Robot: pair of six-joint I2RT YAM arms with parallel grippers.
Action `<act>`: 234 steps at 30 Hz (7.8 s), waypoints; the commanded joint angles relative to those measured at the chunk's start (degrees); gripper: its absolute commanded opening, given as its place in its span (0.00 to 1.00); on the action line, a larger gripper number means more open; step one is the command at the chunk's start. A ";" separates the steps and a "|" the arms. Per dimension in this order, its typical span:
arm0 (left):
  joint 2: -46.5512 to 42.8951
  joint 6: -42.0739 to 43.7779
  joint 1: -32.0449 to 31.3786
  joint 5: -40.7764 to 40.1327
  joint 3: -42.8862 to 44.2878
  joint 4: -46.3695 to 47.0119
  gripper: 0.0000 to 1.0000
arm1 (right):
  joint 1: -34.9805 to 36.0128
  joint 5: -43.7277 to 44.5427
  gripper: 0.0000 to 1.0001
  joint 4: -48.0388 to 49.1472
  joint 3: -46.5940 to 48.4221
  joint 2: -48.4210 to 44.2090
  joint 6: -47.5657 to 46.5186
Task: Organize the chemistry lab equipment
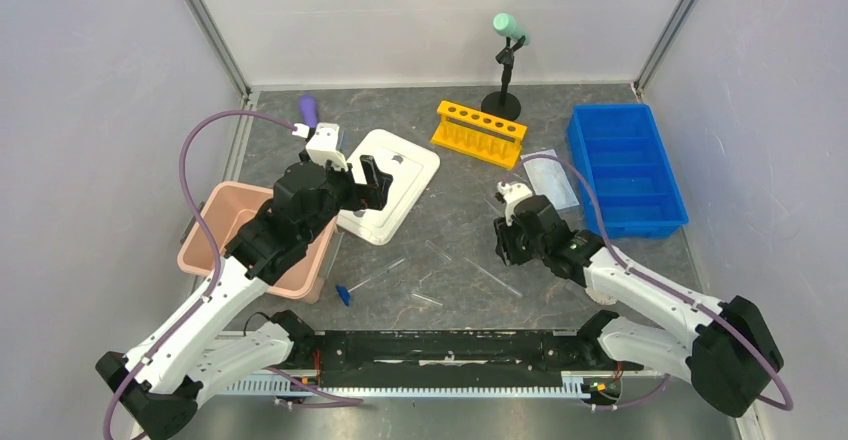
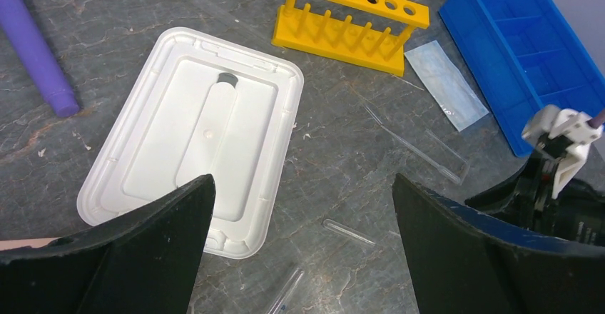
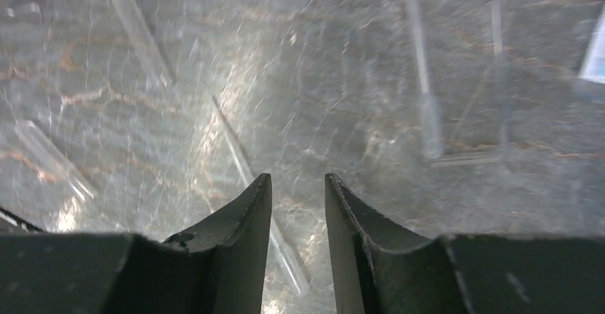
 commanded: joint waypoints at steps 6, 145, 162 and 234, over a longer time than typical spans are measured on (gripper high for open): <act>-0.40 1.91 -0.14 -0.58 0.03 0.62 1.00 | 4.87 -3.86 0.38 0.11 -4.06 3.05 -2.44; -1.64 1.47 -0.17 1.64 0.22 0.02 1.00 | -40.97 -17.62 0.37 13.86 17.82 14.31 -7.82; -1.95 1.38 -0.14 1.49 0.19 -0.01 1.00 | -18.42 -9.81 0.43 -0.27 21.90 29.56 -28.99; -2.05 0.77 -0.14 2.23 0.02 0.09 1.00 | -41.84 5.14 0.00 22.19 10.35 10.81 18.45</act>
